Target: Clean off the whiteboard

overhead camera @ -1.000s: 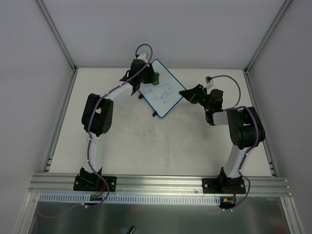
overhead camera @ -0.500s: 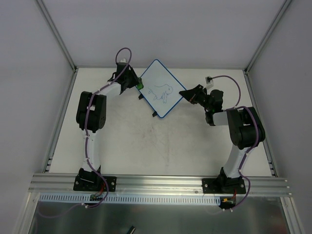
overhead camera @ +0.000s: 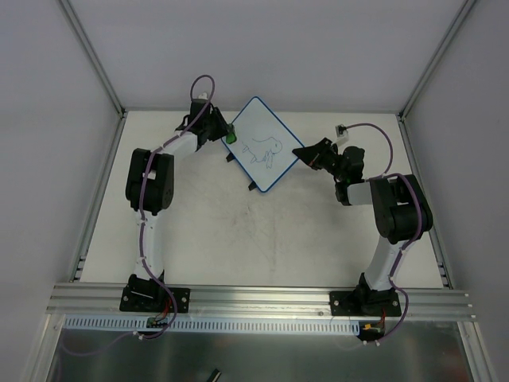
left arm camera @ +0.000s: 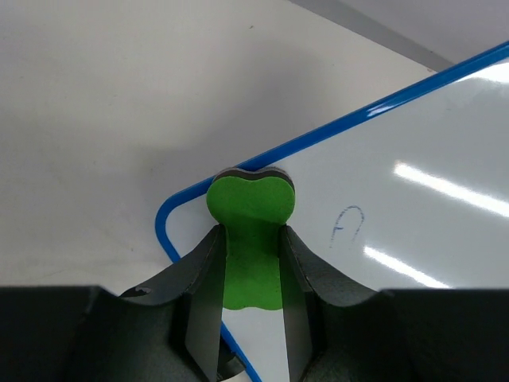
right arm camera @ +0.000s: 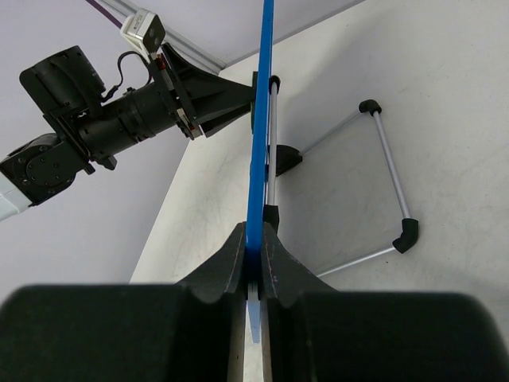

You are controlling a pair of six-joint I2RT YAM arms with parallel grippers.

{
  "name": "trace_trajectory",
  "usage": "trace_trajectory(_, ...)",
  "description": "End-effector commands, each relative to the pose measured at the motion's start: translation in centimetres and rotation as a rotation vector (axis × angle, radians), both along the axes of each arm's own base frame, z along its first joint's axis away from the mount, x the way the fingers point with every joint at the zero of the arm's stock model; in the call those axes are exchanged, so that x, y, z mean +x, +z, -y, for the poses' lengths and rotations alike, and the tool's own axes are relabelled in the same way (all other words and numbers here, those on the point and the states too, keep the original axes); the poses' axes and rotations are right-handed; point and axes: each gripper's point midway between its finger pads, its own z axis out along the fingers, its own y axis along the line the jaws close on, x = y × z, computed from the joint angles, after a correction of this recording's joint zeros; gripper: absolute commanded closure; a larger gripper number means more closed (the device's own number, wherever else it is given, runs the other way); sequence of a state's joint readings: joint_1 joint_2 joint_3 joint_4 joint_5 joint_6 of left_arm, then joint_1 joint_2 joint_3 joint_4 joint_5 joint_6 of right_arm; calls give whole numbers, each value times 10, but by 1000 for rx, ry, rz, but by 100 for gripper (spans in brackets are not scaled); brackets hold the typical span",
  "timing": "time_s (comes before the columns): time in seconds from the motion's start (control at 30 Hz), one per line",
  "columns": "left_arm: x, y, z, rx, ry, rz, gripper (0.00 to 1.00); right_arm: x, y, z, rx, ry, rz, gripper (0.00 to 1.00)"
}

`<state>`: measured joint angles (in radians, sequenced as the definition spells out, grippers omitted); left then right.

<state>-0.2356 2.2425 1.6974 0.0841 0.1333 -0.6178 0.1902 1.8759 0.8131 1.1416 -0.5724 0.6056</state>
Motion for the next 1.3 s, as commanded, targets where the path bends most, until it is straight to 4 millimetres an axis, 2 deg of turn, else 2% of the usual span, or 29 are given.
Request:
trace_trajectory(0.0, 3, 23, 38, -25, -148, 84, 100, -7, 28, -11, 27, 74, 120, 100)
trace_trajectory(0.23, -3, 47, 76, 66, -276, 200, 100, -9, 27, -12, 27, 80, 115, 100)
trace_trajectory(0.43, -20, 62, 120, 124, -430, 289, 100, -9, 28, -13, 26, 83, 119, 100)
trace_trajectory(0.57, -28, 70, 139, 204, -486, 355, 100, -9, 27, -14, 29, 86, 116, 100)
trace_trajectory(0.87, -47, 77, 161, 223, -599, 404, 100, -10, 28, -15, 27, 90, 120, 100)
trace_trajectory(1.13, -87, 83, 196, 350, -740, 506, 100, -9, 28, -14, 28, 89, 121, 100)
trace_trajectory(1.27, -103, 82, 201, 337, -763, 499, 100, -9, 28, -14, 27, 89, 122, 100)
